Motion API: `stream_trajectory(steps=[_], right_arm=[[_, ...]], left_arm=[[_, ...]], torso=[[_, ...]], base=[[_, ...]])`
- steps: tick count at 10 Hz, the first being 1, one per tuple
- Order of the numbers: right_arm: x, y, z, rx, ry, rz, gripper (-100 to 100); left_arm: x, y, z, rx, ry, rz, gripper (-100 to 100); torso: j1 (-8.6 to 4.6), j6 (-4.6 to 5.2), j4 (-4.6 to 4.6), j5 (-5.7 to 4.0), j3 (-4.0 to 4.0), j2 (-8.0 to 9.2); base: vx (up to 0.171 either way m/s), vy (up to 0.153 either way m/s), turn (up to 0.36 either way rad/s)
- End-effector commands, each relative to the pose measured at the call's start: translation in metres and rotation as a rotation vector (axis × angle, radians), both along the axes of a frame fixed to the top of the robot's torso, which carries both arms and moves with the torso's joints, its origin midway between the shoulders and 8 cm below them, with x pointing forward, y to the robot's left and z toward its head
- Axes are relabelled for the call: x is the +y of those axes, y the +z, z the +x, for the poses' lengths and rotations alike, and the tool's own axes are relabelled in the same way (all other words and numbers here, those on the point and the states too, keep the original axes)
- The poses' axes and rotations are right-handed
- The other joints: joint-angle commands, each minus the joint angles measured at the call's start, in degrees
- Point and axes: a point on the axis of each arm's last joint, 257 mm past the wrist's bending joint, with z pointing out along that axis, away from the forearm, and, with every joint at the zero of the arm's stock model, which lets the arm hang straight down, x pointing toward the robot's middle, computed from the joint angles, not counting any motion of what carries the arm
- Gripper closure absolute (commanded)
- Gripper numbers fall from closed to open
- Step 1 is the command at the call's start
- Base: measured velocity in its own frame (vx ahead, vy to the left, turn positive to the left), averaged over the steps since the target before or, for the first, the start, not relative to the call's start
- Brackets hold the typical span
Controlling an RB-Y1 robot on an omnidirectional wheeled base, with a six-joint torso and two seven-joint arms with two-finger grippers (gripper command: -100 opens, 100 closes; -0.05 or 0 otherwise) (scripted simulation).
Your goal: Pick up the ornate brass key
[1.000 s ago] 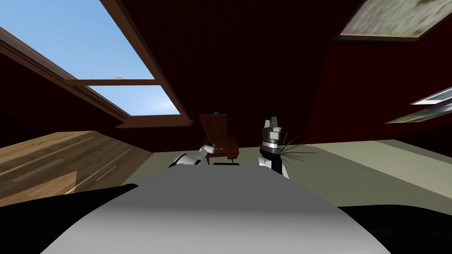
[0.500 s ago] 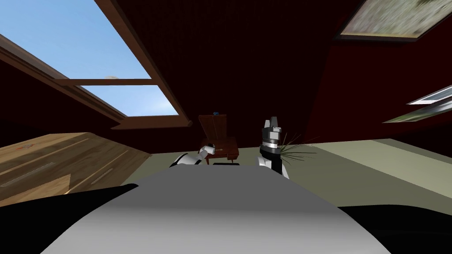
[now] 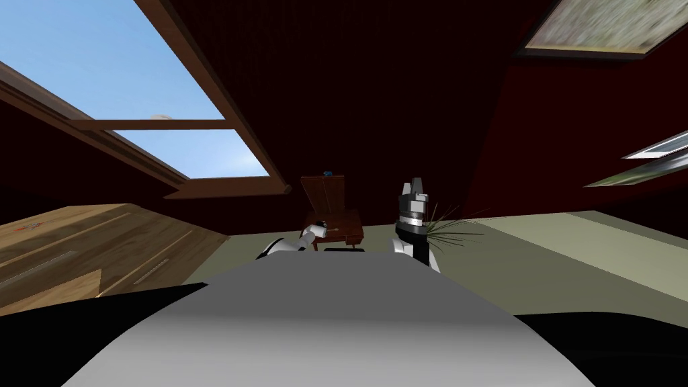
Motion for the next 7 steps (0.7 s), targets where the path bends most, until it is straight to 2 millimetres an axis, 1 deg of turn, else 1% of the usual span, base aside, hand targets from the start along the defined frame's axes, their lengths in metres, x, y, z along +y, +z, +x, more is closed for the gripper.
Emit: stream_trajectory(steps=[1,2,4,5,6,7], right_arm=[[0.0000,0.0000,0.0000,0.000,0.000,0.000,0],[0.0000,0.0000,0.0000,0.000,0.000,0.000,0],[0.0000,0.0000,0.0000,0.000,0.000,0.000,0],[0.0000,0.0000,0.0000,0.000,0.000,0.000,0],[0.0000,0.0000,0.0000,0.000,0.000,0.000,0],[0.0000,0.0000,0.0000,0.000,0.000,0.000,0]], left_arm=[[0.0001,-0.0019,-0.0011,-0.003,-0.001,-0.001,-100],[0.0017,-0.0063,-0.0074,-0.003,0.000,-0.001,-100],[0.0026,-0.0085,-0.0106,-0.003,0.000,-0.001,-100],[0.0019,-0.0063,-0.0073,-0.005,0.000,-0.001,-100],[0.0019,-0.0063,-0.0070,-0.007,-0.001,-0.002,100],[0.0019,-0.0063,-0.0070,-0.007,-0.001,-0.002,100]], torso=[[0.00,0.00,0.00,0.00,0.00,0.00],[-0.02,0.00,0.00,-0.01,0.01,0.01],[0.03,0.00,-0.04,0.02,-0.03,-0.02],[0.07,-0.02,-0.12,0.05,-0.09,-0.06],[0.09,-0.02,-0.14,0.06,-0.12,-0.10],[0.09,-0.02,-0.14,0.06,-0.13,-0.11]], base=[[-0.002,-0.004,0.012],[0.000,0.000,0.000],[0.003,0.007,-0.021],[0.000,0.000,0.000],[0.000,0.000,0.000],[0.000,0.000,0.000]])
